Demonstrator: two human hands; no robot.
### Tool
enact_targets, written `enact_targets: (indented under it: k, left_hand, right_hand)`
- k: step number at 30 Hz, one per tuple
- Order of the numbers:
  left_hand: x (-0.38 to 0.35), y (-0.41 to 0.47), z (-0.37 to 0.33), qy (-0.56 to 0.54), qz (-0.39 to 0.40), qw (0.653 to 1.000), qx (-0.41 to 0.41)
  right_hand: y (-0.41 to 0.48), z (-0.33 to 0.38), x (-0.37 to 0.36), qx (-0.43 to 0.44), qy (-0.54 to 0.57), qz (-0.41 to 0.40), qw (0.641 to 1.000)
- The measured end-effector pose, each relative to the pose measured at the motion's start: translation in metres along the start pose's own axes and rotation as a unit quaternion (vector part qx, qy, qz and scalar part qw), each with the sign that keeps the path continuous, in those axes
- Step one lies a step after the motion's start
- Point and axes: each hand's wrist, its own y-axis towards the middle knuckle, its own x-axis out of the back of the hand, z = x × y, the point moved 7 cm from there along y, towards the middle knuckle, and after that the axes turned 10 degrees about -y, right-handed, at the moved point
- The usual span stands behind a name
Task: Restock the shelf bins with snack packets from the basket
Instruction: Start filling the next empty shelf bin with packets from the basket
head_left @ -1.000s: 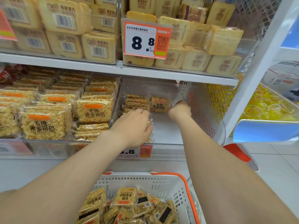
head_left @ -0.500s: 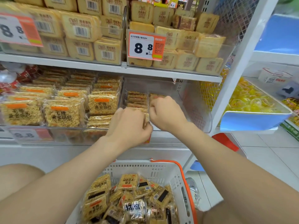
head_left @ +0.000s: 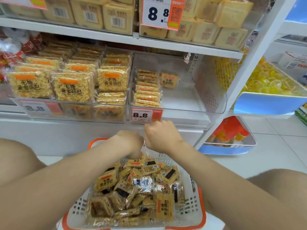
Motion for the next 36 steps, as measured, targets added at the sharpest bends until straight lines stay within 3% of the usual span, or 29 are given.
enact_targets:
  k: [8,15,19,25,29,32,36]
  left_hand:
    - [-0.038,0.031,0.036,0.004,0.078,0.997,0.028]
    - [-0.048,0.047,0.053,-0.008,0.058,0.998,0.011]
    - [-0.051,0.053,0.054,-0.017,0.052,0.998,0.005]
    - [-0.054,0.056,0.054,-0.017,0.049,0.999,-0.002]
    - [-0.052,0.054,0.055,-0.019,0.042,0.999,-0.002]
    - [-0.049,0.051,0.057,-0.026,0.035,0.999,0.007]
    - [-0.048,0.047,0.062,-0.028,0.037,0.999,0.010]
  right_hand:
    - [-0.001,0.039,-0.110,0.058,0.034,0.273,0.960]
    - [0.004,0.036,-0.190,-0.056,0.161,0.399,0.901]
    - [-0.013,0.048,-0.230,-0.160,0.265,0.421,0.853]
    - [-0.015,0.071,-0.257,-0.197,0.390,0.433,0.788]
    - [-0.008,0.056,-0.262,-0.302,0.458,0.338,0.765]
    - [-0.006,0.049,-0.264,-0.389,0.520,0.272,0.710]
    - [0.000,0.049,-0.253,-0.390,0.547,0.248,0.698]
